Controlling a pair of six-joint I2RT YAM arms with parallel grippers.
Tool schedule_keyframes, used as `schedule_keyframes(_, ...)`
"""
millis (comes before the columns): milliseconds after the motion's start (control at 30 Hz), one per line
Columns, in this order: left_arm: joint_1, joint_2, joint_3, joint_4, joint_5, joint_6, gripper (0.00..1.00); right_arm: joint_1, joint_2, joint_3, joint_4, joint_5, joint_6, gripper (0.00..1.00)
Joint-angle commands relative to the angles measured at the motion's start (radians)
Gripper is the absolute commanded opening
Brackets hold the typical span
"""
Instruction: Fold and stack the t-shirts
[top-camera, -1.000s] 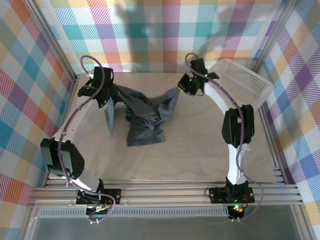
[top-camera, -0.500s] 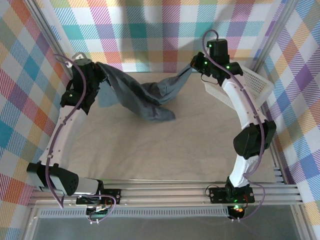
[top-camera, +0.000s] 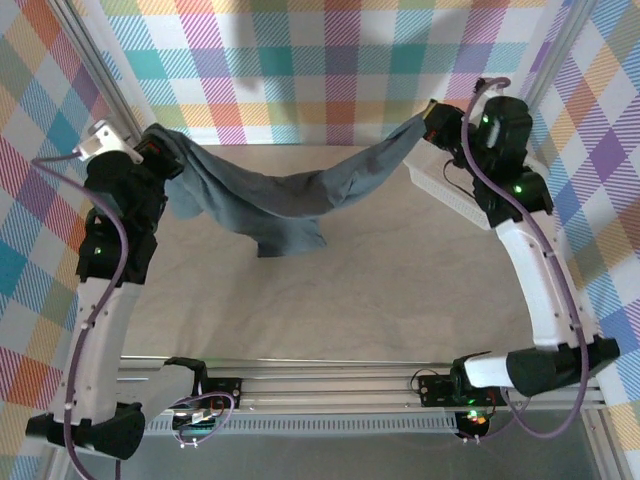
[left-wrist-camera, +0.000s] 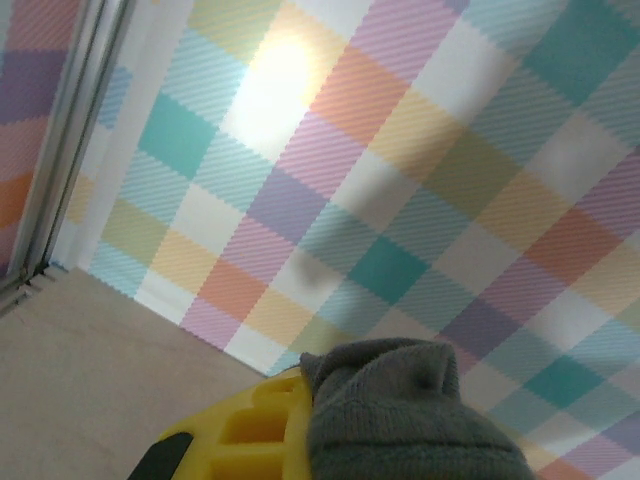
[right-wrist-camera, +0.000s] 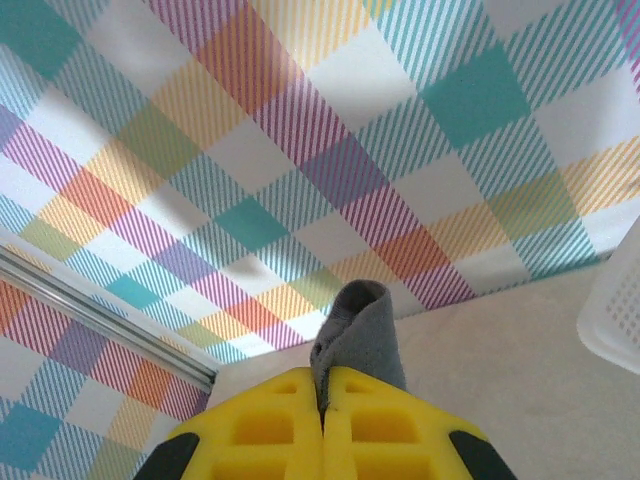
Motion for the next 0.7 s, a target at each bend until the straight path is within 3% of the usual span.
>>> schedule_keyframes(0, 0.016, 0.0, 0.006, 0.075, -0.056, 0.014, 0.0, -0.021, -0.01, -0.023, 0.091, 0.06, -0.033, 0.0)
schedule_keyframes(133, 0.032, 0.151, 0.096, 0.001, -0.057, 0.017, 0.0, -0.036, 0.098, 0.028, 0.043, 0.033, -0.022, 0.0)
schedule_keyframes(267, 0.093, 0.403, 0.184, -0.027, -0.049, -0.026, 0.0, -0.038, 0.27, 0.096, 0.015, -0.04, -0.006, 0.0)
schedule_keyframes(400, 0.179, 0.695, 0.355, -0.125, 0.056, -0.12, 0.0, -0.038, 0.416, 0.169, -0.061, -0.113, 0.046, 0.0)
schedule_keyframes(467, 0.191, 0.81, 0.495, -0.25, 0.099, -0.128, 0.44, -0.038, 0.457, 0.19, -0.107, -0.151, 0.078, 0.0)
schedule_keyframes(500, 0.189, 0.861, 0.554, -0.327, 0.108, -0.12, 0.51, -0.037, 0.481, 0.205, -0.138, -0.182, 0.088, 0.0)
schedule_keyframes(567, 0.174, 0.88, 0.571, -0.422, 0.106, -0.104, 0.54, -0.034, 0.53, 0.234, -0.204, -0.248, 0.1, 0.0)
schedule_keyframes(667, 0.135, 0.763, 0.375, -0.44, 0.069, -0.075, 0.56, -0.029, 0.593, 0.255, -0.311, -0.316, 0.103, 0.0)
